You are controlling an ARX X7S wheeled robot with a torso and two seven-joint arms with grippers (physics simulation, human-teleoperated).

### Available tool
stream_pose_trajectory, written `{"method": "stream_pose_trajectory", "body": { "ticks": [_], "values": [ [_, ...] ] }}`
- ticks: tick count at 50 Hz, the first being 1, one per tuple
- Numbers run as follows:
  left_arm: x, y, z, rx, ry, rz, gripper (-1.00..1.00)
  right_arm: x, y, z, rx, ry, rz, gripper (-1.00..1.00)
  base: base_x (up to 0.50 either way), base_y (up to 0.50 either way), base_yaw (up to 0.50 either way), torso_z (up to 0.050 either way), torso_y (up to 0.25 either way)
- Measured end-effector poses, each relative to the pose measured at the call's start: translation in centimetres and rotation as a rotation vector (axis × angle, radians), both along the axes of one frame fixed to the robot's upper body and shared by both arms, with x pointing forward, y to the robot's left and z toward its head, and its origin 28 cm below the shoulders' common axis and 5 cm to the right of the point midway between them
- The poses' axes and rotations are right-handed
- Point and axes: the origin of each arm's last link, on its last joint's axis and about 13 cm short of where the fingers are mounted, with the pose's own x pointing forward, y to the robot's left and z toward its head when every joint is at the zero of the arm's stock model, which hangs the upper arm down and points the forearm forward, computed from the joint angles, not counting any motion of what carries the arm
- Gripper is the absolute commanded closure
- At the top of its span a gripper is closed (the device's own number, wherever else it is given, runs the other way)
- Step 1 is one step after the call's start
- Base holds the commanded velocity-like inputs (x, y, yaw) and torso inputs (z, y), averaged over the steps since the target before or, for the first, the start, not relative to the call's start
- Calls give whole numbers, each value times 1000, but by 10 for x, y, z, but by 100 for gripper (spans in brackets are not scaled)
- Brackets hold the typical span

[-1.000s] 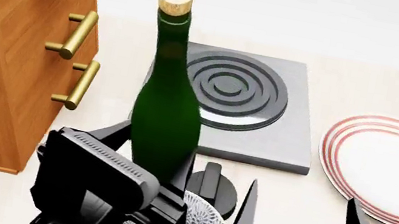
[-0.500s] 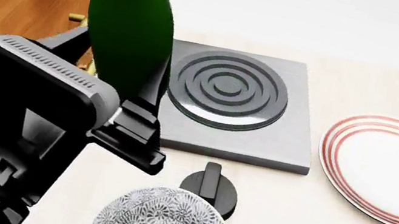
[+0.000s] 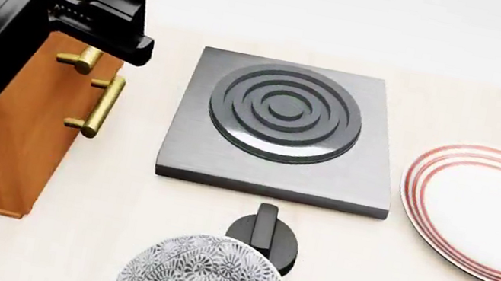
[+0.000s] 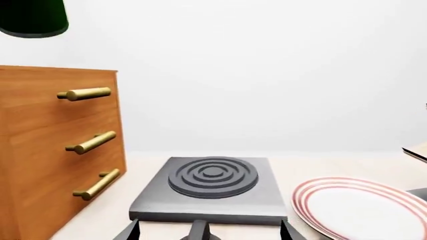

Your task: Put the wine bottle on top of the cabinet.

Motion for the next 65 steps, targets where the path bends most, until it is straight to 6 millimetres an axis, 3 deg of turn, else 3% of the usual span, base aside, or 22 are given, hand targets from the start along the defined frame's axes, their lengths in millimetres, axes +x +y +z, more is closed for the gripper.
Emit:
{"method": "stream_pose_trajectory", "body": {
  "ticks": [29, 46, 65],
  "values": [
    [45, 59, 68, 10, -8, 292, 100, -1, 1, 3, 12, -6, 10, -100, 0, 0, 0, 0, 1],
    [70, 80, 108, -23, 14, 429, 100, -1, 2, 2, 16, 1, 17, -100, 0, 0, 0, 1, 1],
    [81, 86, 127, -90, 94, 396, 100, -1, 2, 1, 21, 5, 18, -100, 0, 0, 0, 0, 1]
  ]
}}
